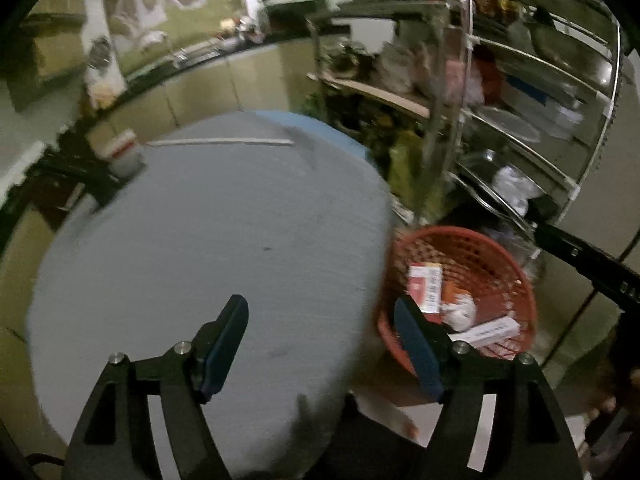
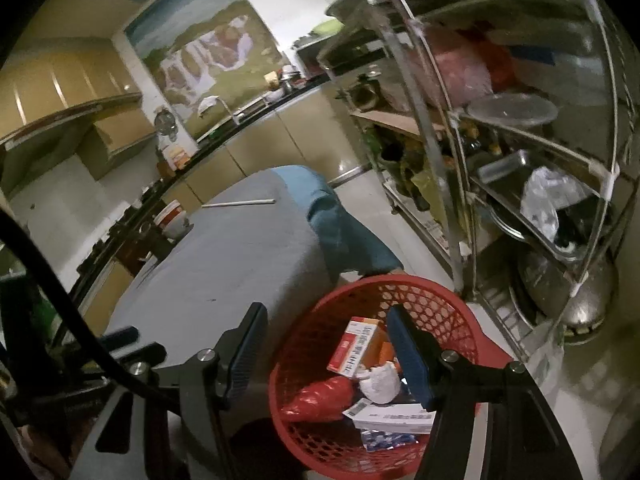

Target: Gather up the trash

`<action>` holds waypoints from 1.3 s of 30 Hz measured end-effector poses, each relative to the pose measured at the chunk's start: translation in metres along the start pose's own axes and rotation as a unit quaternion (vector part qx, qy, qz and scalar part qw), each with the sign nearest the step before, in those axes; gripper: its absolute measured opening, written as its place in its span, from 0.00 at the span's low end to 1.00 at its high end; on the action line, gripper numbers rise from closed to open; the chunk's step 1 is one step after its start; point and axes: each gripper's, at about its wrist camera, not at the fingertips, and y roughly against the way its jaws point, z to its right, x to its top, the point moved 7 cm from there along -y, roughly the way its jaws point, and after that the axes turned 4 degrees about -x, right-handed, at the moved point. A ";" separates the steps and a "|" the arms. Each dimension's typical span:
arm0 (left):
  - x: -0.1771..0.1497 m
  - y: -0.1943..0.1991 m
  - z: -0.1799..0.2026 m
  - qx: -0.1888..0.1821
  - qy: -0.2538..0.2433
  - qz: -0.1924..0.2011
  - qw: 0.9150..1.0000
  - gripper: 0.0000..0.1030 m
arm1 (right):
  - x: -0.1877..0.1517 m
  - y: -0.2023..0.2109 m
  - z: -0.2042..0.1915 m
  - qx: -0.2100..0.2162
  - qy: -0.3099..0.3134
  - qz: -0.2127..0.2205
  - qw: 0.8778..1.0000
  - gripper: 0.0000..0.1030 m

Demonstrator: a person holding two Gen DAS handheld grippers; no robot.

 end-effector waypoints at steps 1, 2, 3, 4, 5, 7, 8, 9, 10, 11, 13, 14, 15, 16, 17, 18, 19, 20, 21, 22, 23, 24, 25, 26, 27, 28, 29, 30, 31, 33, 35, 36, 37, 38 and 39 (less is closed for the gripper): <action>-0.001 0.004 -0.002 0.007 -0.001 0.003 1.000 0.74 | 0.000 0.003 -0.006 0.000 0.008 0.005 1.000 0.65; -0.001 0.008 -0.005 0.015 -0.001 0.008 1.000 0.74 | 0.001 0.007 -0.013 0.001 0.015 0.009 1.000 0.65; -0.002 0.014 -0.008 0.022 -0.001 0.013 1.000 0.74 | 0.001 0.009 -0.015 0.001 0.019 0.011 1.000 0.65; -0.003 0.021 -0.012 0.029 -0.001 0.018 0.999 0.74 | 0.002 0.013 -0.021 0.001 0.025 0.015 1.000 0.65; -0.003 0.025 -0.014 0.034 0.000 0.022 0.999 0.74 | 0.001 0.017 -0.027 0.000 0.031 0.018 0.999 0.65; -0.005 0.034 -0.017 0.044 0.001 0.029 0.999 0.74 | 0.001 0.023 -0.035 -0.002 0.041 0.024 0.999 0.65; -0.005 0.038 -0.018 0.050 0.001 0.033 0.998 0.74 | 0.001 0.027 -0.040 -0.003 0.048 0.028 0.998 0.65; -0.006 0.043 -0.019 0.054 0.002 0.038 0.998 0.74 | 0.000 0.029 -0.042 -0.003 0.051 0.030 0.998 0.65; -0.007 0.047 -0.020 0.057 0.002 0.041 0.998 0.74 | -0.001 0.035 -0.048 -0.003 0.058 0.035 0.998 0.65; -0.007 0.053 -0.021 0.061 0.003 0.045 0.997 0.74 | -0.001 0.040 -0.052 -0.002 0.062 0.040 0.997 0.65; -0.009 0.062 -0.023 0.064 0.003 0.052 0.997 0.74 | -0.002 0.048 -0.058 0.000 0.069 0.047 0.996 0.65; -0.010 0.067 -0.023 0.065 0.004 0.056 0.996 0.75 | -0.003 0.053 -0.062 0.001 0.074 0.051 0.996 0.65; -0.011 0.072 -0.022 0.068 0.005 0.060 0.996 0.75 | -0.003 0.056 -0.064 0.001 0.077 0.053 0.996 0.65; -0.012 0.076 -0.022 0.070 0.005 0.063 0.996 0.75 | -0.004 0.060 -0.067 0.000 0.081 0.057 0.995 0.65; -0.012 0.081 -0.022 0.073 0.004 0.069 0.995 0.75 | -0.004 0.064 -0.070 0.001 0.085 0.061 0.995 0.65; -0.012 0.085 -0.022 0.077 0.004 0.073 0.994 0.75 | -0.004 0.067 -0.071 0.002 0.086 0.063 0.994 0.65; -0.012 0.088 -0.021 0.079 0.004 0.076 0.994 0.75 | -0.005 0.071 -0.073 0.003 0.089 0.067 0.994 0.65; -0.012 0.092 -0.021 0.081 0.004 0.080 0.994 0.75 | -0.004 0.073 -0.074 0.004 0.090 0.069 0.994 0.65; -0.012 0.095 -0.021 0.084 0.005 0.083 0.993 0.75 | -0.004 0.077 -0.076 0.007 0.091 0.072 0.993 0.65; -0.012 0.098 -0.022 0.085 0.005 0.085 0.993 0.75 | -0.004 0.079 -0.077 0.008 0.092 0.073 0.993 0.65; -0.013 0.101 -0.022 0.088 0.006 0.088 0.992 0.75 | -0.004 0.082 -0.078 0.010 0.093 0.076 0.993 0.65; -0.014 0.103 -0.023 0.089 0.007 0.090 0.992 0.75 | -0.004 0.084 -0.079 0.012 0.093 0.077 0.993 0.65; -0.013 0.105 -0.023 0.091 0.008 0.091 0.992 0.75 | -0.004 0.086 -0.079 0.013 0.094 0.078 0.992 0.65; -0.014 0.107 -0.023 0.093 0.009 0.092 0.991 0.75 | -0.005 0.088 -0.081 0.016 0.095 0.079 0.992 0.65; -0.015 0.109 -0.024 0.095 0.010 0.094 0.991 0.75 | -0.005 0.089 -0.082 0.017 0.096 0.080 0.992 0.65; -0.015 0.112 -0.025 0.100 0.013 0.096 0.990 0.75 | -0.006 0.091 -0.084 0.019 0.097 0.082 0.992 0.65; -0.016 0.115 -0.027 0.103 0.015 0.098 0.990 0.75 | -0.006 0.094 -0.086 0.023 0.099 0.083 0.991 0.65; -0.017 0.118 -0.028 0.106 0.018 0.101 0.989 0.75 | -0.006 0.095 -0.089 0.025 0.100 0.084 0.991 0.65; -0.017 0.121 -0.030 0.109 0.021 0.103 0.989 0.75 | -0.006 0.097 -0.091 0.029 0.102 0.086 0.991 0.65; -0.020 0.127 -0.034 0.115 0.029 0.106 0.987 0.75 | -0.007 0.100 -0.098 0.037 0.106 0.088 0.990 0.65; -0.023 0.134 -0.039 0.123 0.037 0.110 0.986 0.75 | -0.008 0.103 -0.107 0.048 0.111 0.089 0.989 0.65; -0.025 0.138 -0.043 0.128 0.043 0.113 0.984 0.75 | -0.009 0.103 -0.111 0.052 0.114 0.088 0.988 0.65; -0.026 0.141 -0.046 0.132 0.048 0.114 0.984 0.75 | -0.010 0.103 -0.116 0.056 0.117 0.087 0.988 0.65; -0.028 0.144 -0.050 0.135 0.053 0.115 0.983 0.75 | -0.011 0.103 -0.124 0.058 0.123 0.085 0.987 0.65; -0.030 0.147 -0.054 0.139 0.058 0.116 0.982 0.75 | -0.013 0.103 -0.130 0.060 0.128 0.083 0.987 0.65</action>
